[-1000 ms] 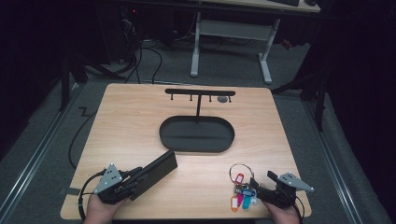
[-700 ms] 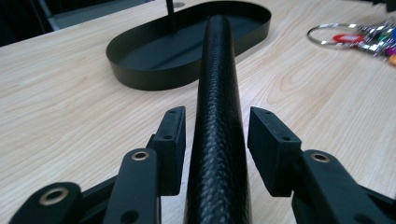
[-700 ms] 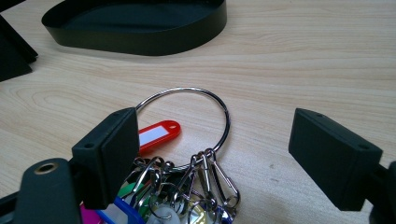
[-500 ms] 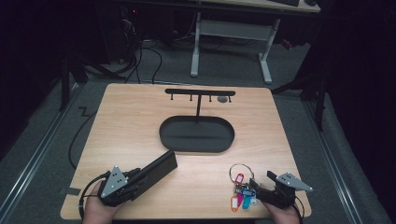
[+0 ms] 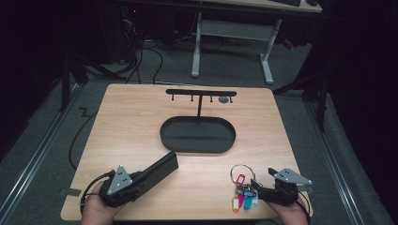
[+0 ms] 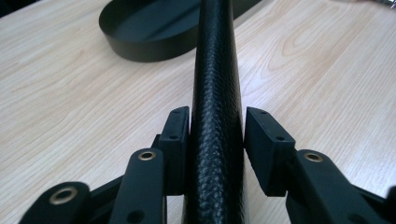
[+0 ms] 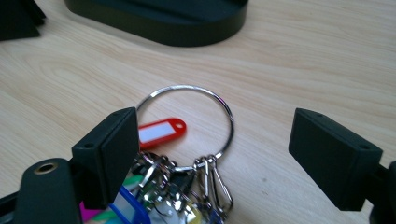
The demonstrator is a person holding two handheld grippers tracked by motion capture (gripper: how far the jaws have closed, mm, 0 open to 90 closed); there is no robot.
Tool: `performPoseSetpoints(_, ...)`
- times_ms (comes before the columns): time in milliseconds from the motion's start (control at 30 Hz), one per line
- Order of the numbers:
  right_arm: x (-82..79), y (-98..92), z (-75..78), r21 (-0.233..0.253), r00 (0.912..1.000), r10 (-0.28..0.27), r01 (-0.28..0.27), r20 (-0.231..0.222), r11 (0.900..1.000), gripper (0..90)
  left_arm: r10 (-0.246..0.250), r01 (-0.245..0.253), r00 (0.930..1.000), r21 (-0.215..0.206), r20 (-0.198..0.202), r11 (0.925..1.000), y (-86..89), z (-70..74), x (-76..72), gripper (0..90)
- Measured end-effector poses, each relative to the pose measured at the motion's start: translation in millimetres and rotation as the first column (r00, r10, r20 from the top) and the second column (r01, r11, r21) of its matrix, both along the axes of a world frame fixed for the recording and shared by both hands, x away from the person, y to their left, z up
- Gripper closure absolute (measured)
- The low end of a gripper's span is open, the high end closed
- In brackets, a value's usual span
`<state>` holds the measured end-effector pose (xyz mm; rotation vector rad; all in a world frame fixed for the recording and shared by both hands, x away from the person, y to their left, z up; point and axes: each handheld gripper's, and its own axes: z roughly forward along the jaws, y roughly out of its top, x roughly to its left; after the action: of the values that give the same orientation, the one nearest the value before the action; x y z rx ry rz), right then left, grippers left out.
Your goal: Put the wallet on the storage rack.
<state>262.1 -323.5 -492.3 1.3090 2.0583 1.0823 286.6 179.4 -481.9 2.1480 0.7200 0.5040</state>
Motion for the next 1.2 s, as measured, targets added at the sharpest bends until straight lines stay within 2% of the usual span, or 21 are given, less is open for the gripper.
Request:
performPoseSetpoints(133,0.8,2.6,-0.9,0.018,0.9988,0.04,-0.04,0.029,0.999,16.3,0.018,-0.018,0.9993,0.011,-0.031,0.9998,-0.4,2.0,2.7,62.6)
performPoseSetpoints(200,0.1,3.7,-7.2,0.027,0.9972,0.05,-0.052,0.056,0.998,16.3,0.032,-0.03,0.9974,0.033,-0.065,0.999,-2.1,5.7,3.6,62.4)
performPoseSetpoints(233,0.1,3.7,-7.2,0.027,0.9972,0.05,-0.052,0.056,0.998,16.3,0.032,-0.03,0.9974,0.033,-0.065,0.999,-2.1,5.7,3.6,61.6)
performPoseSetpoints(267,-0.3,4.0,-13.2,0.029,0.9963,0.064,-0.065,0.057,0.997,16.3,0.032,-0.029,0.9963,0.031,-0.08,0.9991,-1.8,7.2,4.2,61.6)
performPoseSetpoints(400,-4.3,3.5,-16.2,0.035,0.9922,0.101,-0.104,0.072,0.994,16.3,0.047,-0.043,0.9902,0.034,-0.132,0.9985,0.9,15.0,7.1,60.5)
performPoseSetpoints(467,-6.7,3.5,-17.3,0.06,0.9884,0.133,-0.138,0.073,0.989,16.3,0.051,-0.042,0.9869,0.063,-0.153,0.9972,-0.9,19.6,8.0,59.4)
performPoseSetpoints(533,-6.7,4.4,-18.7,0.084,0.9847,0.161,-0.166,0.066,0.982,16.3,0.047,-0.029,0.9846,0.109,-0.168,0.9937,-5.3,23.6,8.1,58.3)
performPoseSetpoints(567,-6.4,5.2,-18.0,0.09,0.9827,0.172,-0.178,0.069,0.98,16.3,0.049,-0.026,0.9824,0.131,-0.18,0.9911,-7.6,25.2,8.5,57.6)
performPoseSetpoints(600,-5.9,6.4,-15.2,0.088,0.9785,0.186,-0.193,0.09,0.977,16.3,0.056,-0.025,0.981,0.161,-0.186,0.9866,-10.0,26.8,8.9,56.8)
performPoseSetpoints(667,-6.1,6.8,-14.0,0.092,0.9771,0.189,-0.198,0.097,0.976,16.3,0.06,-0.019,0.9774,0.202,-0.202,0.9792,-14.6,29.9,10.3,56.8)
performPoseSetpoints(733,-6.6,7.1,-13.0,0.097,0.9746,0.198,-0.208,0.105,0.973,16.3,0.057,-0.005,0.9772,0.245,-0.205,0.9694,-19.9,33.0,12.2,56.2)
performPoseSetpoints(833,-6.6,5.7,-13.8,0.1,0.9766,0.193,-0.202,0.095,0.974,16.4,0.051,0.019,0.9724,0.294,-0.228,0.9557,-25.8,35.2,17.5,54.1)
performPoseSetpoints(1000,-6.0,3.0,-14.3,0.1,0.9815,0.168,-0.177,0.091,0.979,16.4,0.049,0.045,0.9677,0.359,-0.247,0.9323,-32.3,36.5,24.5,52.8)
performPoseSetpoints(1133,-6.5,0.9,-16.4,0.096,0.9856,0.15,-0.157,0.079,0.983,16.4,0.046,0.065,0.9623,0.393,-0.268,0.9172,-34.3,40.0,28.2,53.4)
performPoseSetpoints(1200,-6.3,0.6,-17.5,0.093,0.9864,0.148,-0.154,0.072,0.984,16.5,0.04,0.082,0.9573,0.401,-0.286,0.9123,-34.8,41.8,29.6,56.6)
